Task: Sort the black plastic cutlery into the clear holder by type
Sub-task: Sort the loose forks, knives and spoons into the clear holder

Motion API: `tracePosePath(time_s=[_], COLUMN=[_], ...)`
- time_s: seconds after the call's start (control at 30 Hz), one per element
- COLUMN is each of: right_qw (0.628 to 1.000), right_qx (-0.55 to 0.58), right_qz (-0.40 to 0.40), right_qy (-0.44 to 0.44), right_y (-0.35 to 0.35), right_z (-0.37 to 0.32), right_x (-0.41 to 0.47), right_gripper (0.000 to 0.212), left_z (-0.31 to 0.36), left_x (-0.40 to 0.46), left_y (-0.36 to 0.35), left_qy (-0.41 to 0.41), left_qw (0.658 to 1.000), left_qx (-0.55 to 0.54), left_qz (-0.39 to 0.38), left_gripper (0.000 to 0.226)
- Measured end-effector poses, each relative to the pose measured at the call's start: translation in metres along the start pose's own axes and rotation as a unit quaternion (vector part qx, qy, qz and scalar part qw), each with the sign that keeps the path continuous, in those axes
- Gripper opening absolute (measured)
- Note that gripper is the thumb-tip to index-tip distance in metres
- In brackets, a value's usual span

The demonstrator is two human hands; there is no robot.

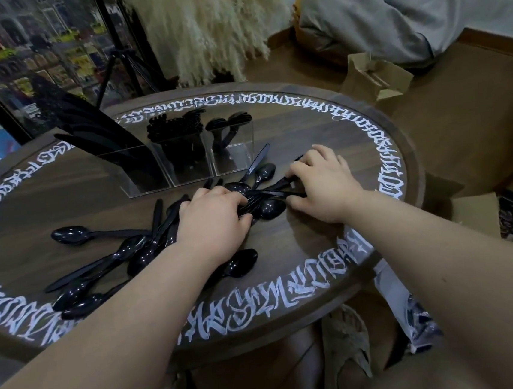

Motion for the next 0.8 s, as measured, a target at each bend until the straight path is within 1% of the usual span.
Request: tracePosePath(time_s=[0.07,0.17,0.27,0.37,0.43,0.47,0.57,0.6,0.67,0.7,0.73,0.8], right_qw=[1.000,0.999,0.999,0.999,0.999,0.999,0.999,0.999,0.993,0.983,0.965,0.921], right_qx=[-0.011,-0.004,-0.006,-0.015,0.022,0.035,0.032,0.047,0.118,0.183,0.258,0.384], right_qz=[0.008,-0.002,-0.002,0.010,0.006,0.002,-0.020,-0.023,-0.021,-0.025,-0.035,-0.069], right_qy=[0.019,0.037,0.048,0.050,0.030,0.021,0.006,0.000,-0.017,-0.022,-0.022,-0.014], right_y=[0.003,0.005,0.005,0.007,0.006,0.004,-0.001,0.000,0.006,0.008,0.010,0.013], right_z=[-0.001,-0.003,-0.007,-0.006,0.000,0.002,0.006,0.008,0.011,0.011,0.008,-0.004], right_x=[-0.003,-0.006,-0.007,-0.008,-0.009,-0.009,-0.009,-0.010,-0.014,-0.017,-0.021,-0.030], right_gripper=[0.039,0.028,0.022,0.026,0.033,0.034,0.025,0.023,0.016,0.009,0.005,0.011], left_z=[0.000,-0.001,-0.004,-0.007,-0.010,-0.010,-0.011,-0.010,-0.010,-0.009,-0.007,-0.002], left_x=[-0.001,-0.002,-0.002,-0.001,-0.001,-0.001,-0.001,-0.001,-0.001,-0.001,-0.002,-0.003], left_y=[0.001,0.001,0.001,0.002,0.003,0.003,0.003,0.003,0.007,0.009,0.013,0.018], left_qy=[0.001,0.002,0.006,0.015,0.018,0.019,0.018,0.018,0.016,0.012,0.005,-0.010], left_qw=[1.000,1.000,1.000,1.000,0.999,0.999,0.999,0.998,0.997,0.996,0.995,0.991], left_qx=[0.001,0.005,0.006,-0.009,-0.022,-0.026,-0.035,-0.039,-0.047,-0.051,-0.058,-0.086], left_qz=[0.002,0.003,0.008,0.019,0.027,0.030,0.035,0.038,0.055,0.068,0.082,0.100], left_gripper=[0.037,0.038,0.039,0.040,0.039,0.039,0.039,0.040,0.041,0.041,0.041,0.042])
Point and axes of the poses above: each hand's wrist, its own x-axis towards the middle knuckle, its own y-axis out of the back of the hand, z = x × y, the point moved 8 cm from there along x, towards the middle knuckle, and after that the axes turned 5 degrees about -z, right-handed, at the moved point
